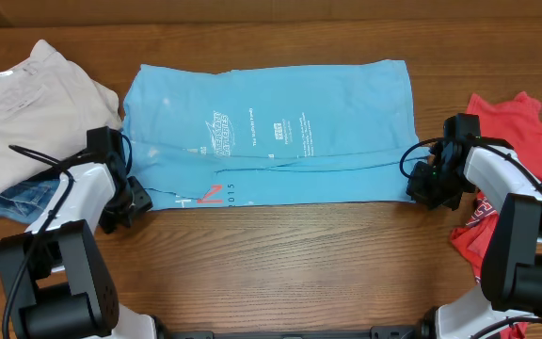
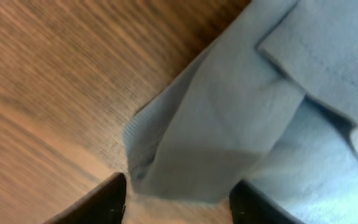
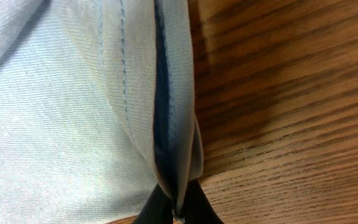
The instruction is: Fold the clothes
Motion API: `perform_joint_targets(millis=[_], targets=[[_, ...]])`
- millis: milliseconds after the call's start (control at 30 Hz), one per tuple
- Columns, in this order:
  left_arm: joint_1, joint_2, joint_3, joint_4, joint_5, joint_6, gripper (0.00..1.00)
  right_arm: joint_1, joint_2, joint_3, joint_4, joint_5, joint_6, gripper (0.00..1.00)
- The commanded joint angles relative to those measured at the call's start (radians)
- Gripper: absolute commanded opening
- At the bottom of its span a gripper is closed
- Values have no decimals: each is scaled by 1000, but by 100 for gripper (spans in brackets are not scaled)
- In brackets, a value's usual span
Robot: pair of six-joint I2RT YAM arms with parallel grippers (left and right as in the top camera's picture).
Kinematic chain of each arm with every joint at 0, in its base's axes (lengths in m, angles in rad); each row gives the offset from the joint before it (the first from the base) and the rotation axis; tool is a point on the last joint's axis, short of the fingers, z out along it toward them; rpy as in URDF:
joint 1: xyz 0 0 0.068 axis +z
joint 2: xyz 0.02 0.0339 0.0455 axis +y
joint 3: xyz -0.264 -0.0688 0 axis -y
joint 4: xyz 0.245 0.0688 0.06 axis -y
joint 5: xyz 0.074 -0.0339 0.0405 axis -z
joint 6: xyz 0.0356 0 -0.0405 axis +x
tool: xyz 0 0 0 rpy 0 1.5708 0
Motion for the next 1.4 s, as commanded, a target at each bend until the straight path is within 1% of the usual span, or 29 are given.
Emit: perform_joint_targets(millis=[0, 33, 67, 200, 333, 367, 400, 433, 600, 667, 767, 900, 933, 967, 1000, 1033, 1233, 1333, 1367], targets=[[6, -10, -17, 51, -43, 20, 19, -1, 19, -32, 2, 17, 1, 4], [5, -10, -16, 61, -59, 26, 16, -1, 19, -32, 2, 17, 1, 4], [5, -10, -13, 66, -87, 30, 4, -1, 19, -32, 2, 17, 1, 4], [6, -10, 11, 63, -206, 46, 4, -1, 19, -32, 2, 29, 1, 4], [6, -10, 16, 59, -394, 60, 5, -1, 19, -32, -2, 43, 2, 4], [6, -10, 16, 58, -416, 60, 8, -1, 19, -32, -2, 43, 2, 4], [6, -10, 16, 59, -425, 60, 16, -1, 19, -32, -2, 43, 2, 4], [6, -10, 16, 62, -429, 60, 30, -1, 19, -32, -2, 43, 2, 4], [6, -10, 16, 52, -430, 60, 39, -1, 19, -32, -13, 55, 7, 4], [6, -10, 16, 35, -419, 59, 29, -1, 19, -32, -31, 63, 26, 4], [6, -10, 16, 27, -404, 54, 29, -1, 19, -32, -48, 72, 28, 4], [6, -10, 16, 38, -314, 55, 35, -1, 19, -32, -53, 73, 29, 4], [6, -10, 16, 39, -301, 55, 32, -1, 19, -32, -56, 73, 30, 4], [6, -10, 16, 38, -288, 55, 17, -1, 19, -32, -64, 74, 43, 4], [6, -10, 16, 38, -282, 55, 6, -1, 19, -32, -82, 74, 60, 4], [6, -10, 16, 35, -282, 55, 4, -1, 19, -32, -103, 78, 81, 4], [6, -10, 15, -10, -282, 52, 4, -1, 19, -32, -162, 81, 86, 4], [6, -10, 15, -61, -296, 13, 4, -1, 19, -32, -182, 81, 86, 4], [7, -10, 15, -89, -318, -25, 4, -1, 19, -32, -188, 81, 88, 4]])
